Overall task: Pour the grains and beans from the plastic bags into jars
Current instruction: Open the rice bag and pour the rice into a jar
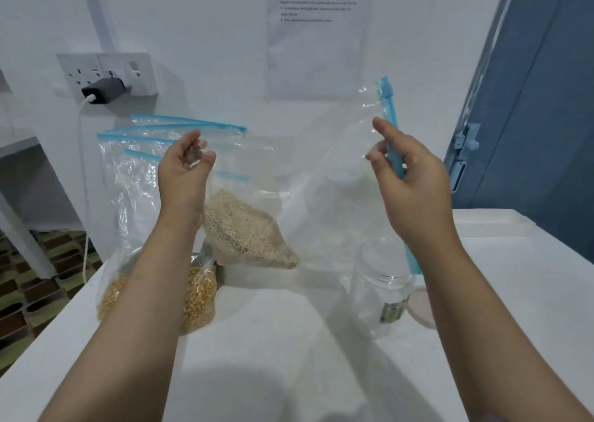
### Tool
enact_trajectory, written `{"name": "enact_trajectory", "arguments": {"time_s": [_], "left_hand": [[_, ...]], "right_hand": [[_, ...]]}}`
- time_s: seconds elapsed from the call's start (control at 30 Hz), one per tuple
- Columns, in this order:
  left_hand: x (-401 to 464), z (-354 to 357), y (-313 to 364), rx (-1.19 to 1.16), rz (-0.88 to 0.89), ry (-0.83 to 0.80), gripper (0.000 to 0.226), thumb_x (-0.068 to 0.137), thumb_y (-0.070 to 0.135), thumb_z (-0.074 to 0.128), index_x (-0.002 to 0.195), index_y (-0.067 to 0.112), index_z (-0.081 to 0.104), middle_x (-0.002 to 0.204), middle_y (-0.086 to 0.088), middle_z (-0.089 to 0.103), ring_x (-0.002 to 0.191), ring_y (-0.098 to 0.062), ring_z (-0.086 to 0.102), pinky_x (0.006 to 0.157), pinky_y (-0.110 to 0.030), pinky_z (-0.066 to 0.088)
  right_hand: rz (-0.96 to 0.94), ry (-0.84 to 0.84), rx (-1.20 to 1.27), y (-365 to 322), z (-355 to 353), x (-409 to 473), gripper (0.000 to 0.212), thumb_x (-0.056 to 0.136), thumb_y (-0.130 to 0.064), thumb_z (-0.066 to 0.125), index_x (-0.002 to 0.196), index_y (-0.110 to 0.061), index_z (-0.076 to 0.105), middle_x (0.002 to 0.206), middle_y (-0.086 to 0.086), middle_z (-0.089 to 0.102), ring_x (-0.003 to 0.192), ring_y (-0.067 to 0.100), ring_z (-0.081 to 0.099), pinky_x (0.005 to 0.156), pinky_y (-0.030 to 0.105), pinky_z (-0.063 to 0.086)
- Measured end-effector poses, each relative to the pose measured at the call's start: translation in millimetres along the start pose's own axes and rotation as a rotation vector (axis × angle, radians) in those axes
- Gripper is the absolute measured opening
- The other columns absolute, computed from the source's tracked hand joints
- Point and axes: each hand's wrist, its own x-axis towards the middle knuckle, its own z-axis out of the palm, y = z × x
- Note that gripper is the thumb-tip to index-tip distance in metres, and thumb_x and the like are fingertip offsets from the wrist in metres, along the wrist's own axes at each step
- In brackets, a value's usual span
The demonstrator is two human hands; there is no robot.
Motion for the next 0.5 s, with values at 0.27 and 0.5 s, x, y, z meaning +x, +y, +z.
{"name": "enact_trajectory", "arguments": {"time_s": [0.27,0.5], "left_hand": [[28,18,18,-0.026,0.054,0.0,0.034,0.091,-0.008,0.06,0.122,0.008,0.058,0.097,0.003,0.062,0.09,0.001,0.06,0.09,-0.015,0.047],[34,27,26,-0.014,0.097,-0.008,0.035,0.092,-0.006,0.06,0.126,0.004,0.056,0.097,0.003,0.061,0.092,-0.002,0.06,0.093,-0.017,0.048]], "right_hand": [[0.058,0.034,0.082,17,-4,27,0.037,0.1,-0.02,0.06,0.135,-0.028,0.06,0.105,-0.004,0.065,0.102,0.004,0.06,0.101,0.025,0.048],[0.097,0.078,0.156,34,2,29,0.037,0.102,-0.022,0.057,0.138,-0.025,0.059,0.102,-0.015,0.062,0.099,0.0,0.058,0.104,0.031,0.048]]}}
